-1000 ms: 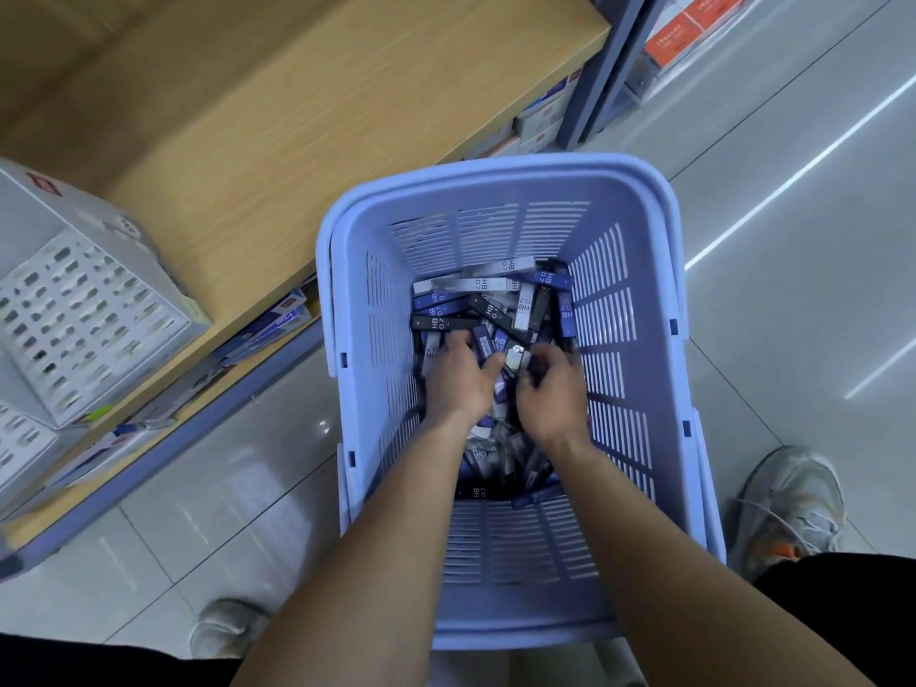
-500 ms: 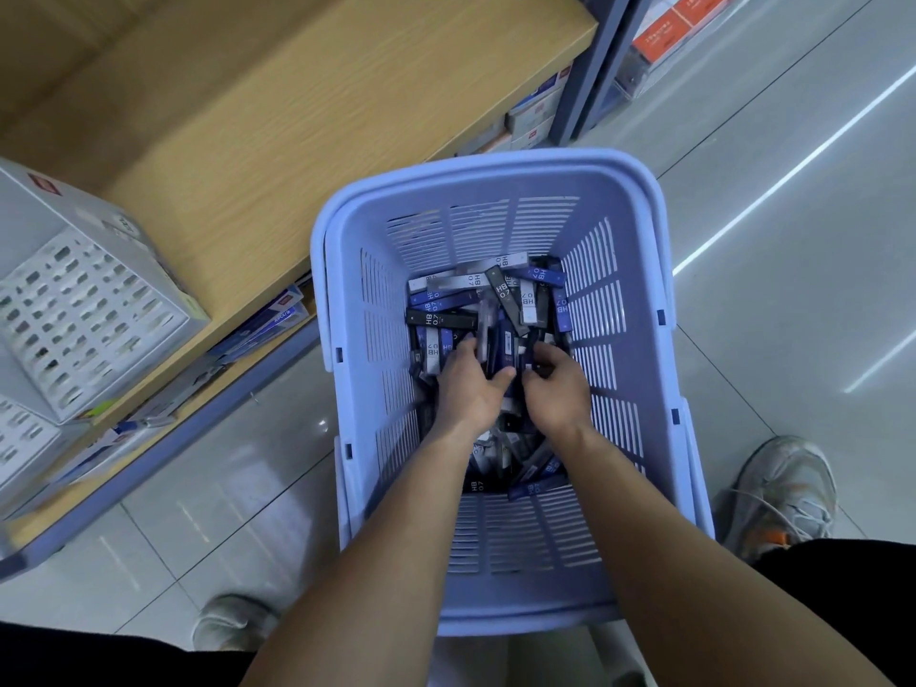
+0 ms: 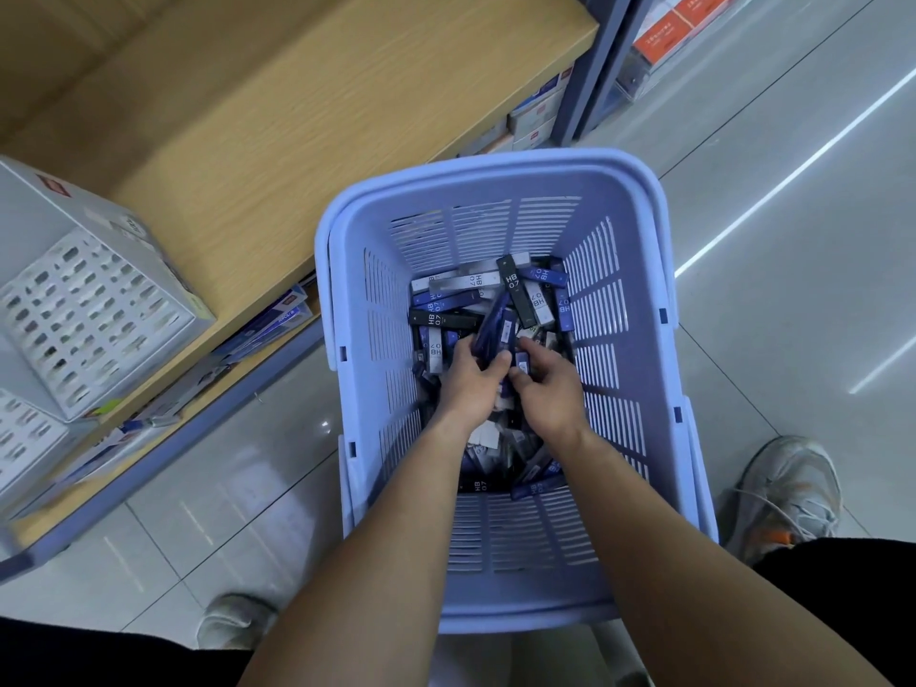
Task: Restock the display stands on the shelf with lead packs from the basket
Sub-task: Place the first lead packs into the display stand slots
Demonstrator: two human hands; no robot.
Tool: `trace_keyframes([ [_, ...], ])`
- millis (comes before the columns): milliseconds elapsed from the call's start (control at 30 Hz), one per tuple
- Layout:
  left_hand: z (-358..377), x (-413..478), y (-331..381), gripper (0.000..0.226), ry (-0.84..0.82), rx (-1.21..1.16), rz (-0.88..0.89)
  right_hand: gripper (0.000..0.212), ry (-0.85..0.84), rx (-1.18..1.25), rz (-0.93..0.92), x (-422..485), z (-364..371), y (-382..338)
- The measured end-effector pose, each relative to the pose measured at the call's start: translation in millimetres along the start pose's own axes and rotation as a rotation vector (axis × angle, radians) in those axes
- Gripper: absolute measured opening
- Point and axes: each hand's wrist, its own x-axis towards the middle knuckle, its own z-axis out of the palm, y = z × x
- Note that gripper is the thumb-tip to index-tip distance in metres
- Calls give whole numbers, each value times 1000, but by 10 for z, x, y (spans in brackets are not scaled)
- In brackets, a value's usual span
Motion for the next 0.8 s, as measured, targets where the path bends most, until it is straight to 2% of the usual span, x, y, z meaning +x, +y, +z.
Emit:
trace_keyframes([
  [133, -17, 4, -27, 38, -14, -29, -1, 46, -50, 104, 15, 8, -1, -11],
  [233, -17, -46, -76, 42, -12, -88, -12, 38, -86, 153, 37, 1, -30, 2],
  [433, -17, -133, -79, 46, 38, -56, -48, 39, -12, 64, 38, 24, -54, 48],
  [600, -121, -363, 25, 44, 52, -20, -29, 28, 55, 40, 6, -35, -110, -79],
  [800, -243, -790, 186, 26, 62, -20, -4, 9, 7, 15, -20, -287, -187, -481],
])
